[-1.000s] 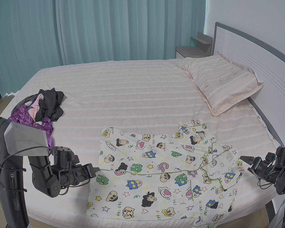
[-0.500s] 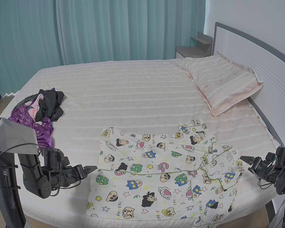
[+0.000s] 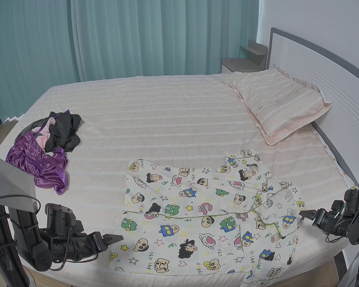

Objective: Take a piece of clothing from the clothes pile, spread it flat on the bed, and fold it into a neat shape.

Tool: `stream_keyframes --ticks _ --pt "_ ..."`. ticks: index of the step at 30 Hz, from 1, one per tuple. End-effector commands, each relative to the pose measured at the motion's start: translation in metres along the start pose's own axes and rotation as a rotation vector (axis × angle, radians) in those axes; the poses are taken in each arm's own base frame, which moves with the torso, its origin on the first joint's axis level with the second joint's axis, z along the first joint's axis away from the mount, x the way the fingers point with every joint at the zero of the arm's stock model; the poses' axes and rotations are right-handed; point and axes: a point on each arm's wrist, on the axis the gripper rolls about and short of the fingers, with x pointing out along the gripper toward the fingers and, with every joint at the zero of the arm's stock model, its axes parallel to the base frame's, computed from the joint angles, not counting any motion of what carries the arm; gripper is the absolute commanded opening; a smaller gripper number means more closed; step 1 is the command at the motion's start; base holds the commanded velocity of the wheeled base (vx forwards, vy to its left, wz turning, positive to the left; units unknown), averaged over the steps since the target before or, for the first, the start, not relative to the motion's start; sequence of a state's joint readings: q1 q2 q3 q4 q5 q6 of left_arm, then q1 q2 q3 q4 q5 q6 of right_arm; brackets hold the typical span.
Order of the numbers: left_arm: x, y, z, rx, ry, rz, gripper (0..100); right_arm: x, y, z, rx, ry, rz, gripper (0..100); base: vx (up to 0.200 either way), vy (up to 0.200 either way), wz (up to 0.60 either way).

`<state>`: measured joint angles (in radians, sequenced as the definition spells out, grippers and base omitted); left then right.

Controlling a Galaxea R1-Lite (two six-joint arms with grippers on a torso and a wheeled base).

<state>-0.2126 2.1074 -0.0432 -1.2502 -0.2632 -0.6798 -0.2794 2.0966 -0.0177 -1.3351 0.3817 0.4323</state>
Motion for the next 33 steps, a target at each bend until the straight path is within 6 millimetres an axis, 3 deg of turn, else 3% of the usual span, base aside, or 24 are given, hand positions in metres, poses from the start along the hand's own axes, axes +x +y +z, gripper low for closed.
stream_keyframes --ticks 1,14,18,22,30,33 --pt "-0.008 -0.005 -0.011 0.018 0.031 -0.012 100 -0.006 0.003 -0.004 -0.019 0.017 -0.002 100 -0.200 0.000 0.00" --pt "0.009 -0.004 -0.031 0.056 0.071 0.119 100 -0.004 0.002 -0.010 -0.071 0.070 -0.014 100 -0.200 0.000 0.00" --pt "0.011 -0.006 -0.030 0.043 0.058 0.122 100 -0.003 0.006 -0.012 -0.083 0.081 -0.002 100 0.000 0.000 0.00" --pt "0.026 -0.020 -0.018 -0.054 -0.054 0.103 100 -0.002 0.010 -0.013 -0.090 0.088 0.012 100 0.000 0.000 0.00" --pt "0.050 -0.036 -0.020 -0.050 -0.122 0.118 100 -0.002 0.010 -0.012 -0.084 0.080 0.018 100 0.000 0.000 0.00" --pt "0.068 -0.038 -0.023 -0.029 -0.166 0.159 100 -0.002 0.011 -0.012 -0.075 0.075 0.020 100 0.000 0.000 0.00"
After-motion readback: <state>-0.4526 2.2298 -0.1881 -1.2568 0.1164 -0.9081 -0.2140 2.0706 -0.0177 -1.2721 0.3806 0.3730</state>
